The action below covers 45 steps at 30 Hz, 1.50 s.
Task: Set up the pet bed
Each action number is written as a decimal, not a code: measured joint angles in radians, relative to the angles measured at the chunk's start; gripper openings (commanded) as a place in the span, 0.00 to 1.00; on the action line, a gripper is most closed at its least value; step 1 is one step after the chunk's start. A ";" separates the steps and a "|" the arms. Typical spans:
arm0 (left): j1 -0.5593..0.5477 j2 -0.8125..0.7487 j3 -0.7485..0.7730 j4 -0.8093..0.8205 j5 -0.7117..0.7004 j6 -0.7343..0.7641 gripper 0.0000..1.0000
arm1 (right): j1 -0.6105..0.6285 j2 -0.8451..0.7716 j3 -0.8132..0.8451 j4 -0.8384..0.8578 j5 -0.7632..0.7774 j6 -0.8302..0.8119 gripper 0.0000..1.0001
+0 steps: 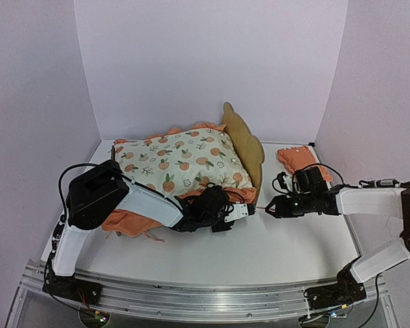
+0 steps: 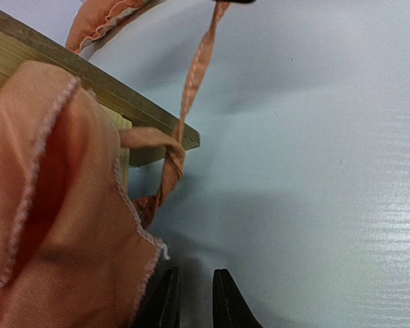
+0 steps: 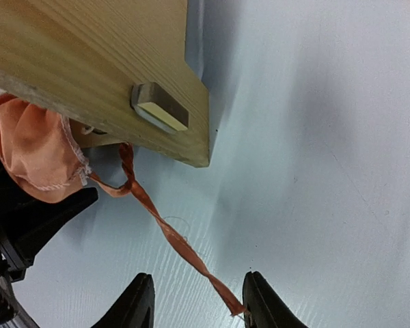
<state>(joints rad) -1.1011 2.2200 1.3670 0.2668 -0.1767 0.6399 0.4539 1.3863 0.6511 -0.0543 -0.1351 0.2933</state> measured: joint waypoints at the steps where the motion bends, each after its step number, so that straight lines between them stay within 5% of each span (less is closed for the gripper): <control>1: 0.000 0.000 -0.008 0.001 -0.001 0.000 0.18 | 0.000 -0.001 -0.004 -0.003 -0.003 -0.010 0.58; 13: 0.009 -0.009 -0.049 -0.030 0.018 0.000 0.20 | -0.002 -0.101 -0.125 0.094 -0.100 -0.172 0.72; 16: 0.011 -0.024 -0.049 -0.059 0.029 -0.001 0.22 | -0.002 -0.097 -0.124 0.117 -0.086 -0.208 0.88; 18: 0.013 -0.040 -0.050 -0.080 0.044 -0.002 0.25 | -0.002 -0.082 -0.122 0.119 -0.075 -0.222 0.89; 26: 0.025 -0.171 -0.079 -0.168 0.160 -0.040 0.32 | -0.002 -0.067 -0.105 0.093 -0.032 -0.263 0.83; 33: 0.025 -0.238 -0.089 -0.260 0.245 -0.076 0.37 | -0.002 -0.168 -0.029 -0.079 -0.022 -0.325 0.81; 36: 0.025 -0.283 -0.091 -0.323 0.290 -0.100 0.41 | -0.002 -0.225 0.015 -0.160 -0.025 -0.322 0.73; 41: 0.028 -0.388 -0.097 -0.390 0.307 -0.143 0.51 | -0.001 -0.287 0.084 -0.205 -0.062 -0.188 0.56; 45: 0.047 -0.509 -0.131 -0.425 0.294 -0.169 0.57 | 0.038 -0.249 0.093 -0.128 -0.072 -0.017 0.58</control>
<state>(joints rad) -1.0537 1.7114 1.2361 -0.1584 0.1171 0.4705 0.4919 1.1372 0.7444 -0.1826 -0.2068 0.2765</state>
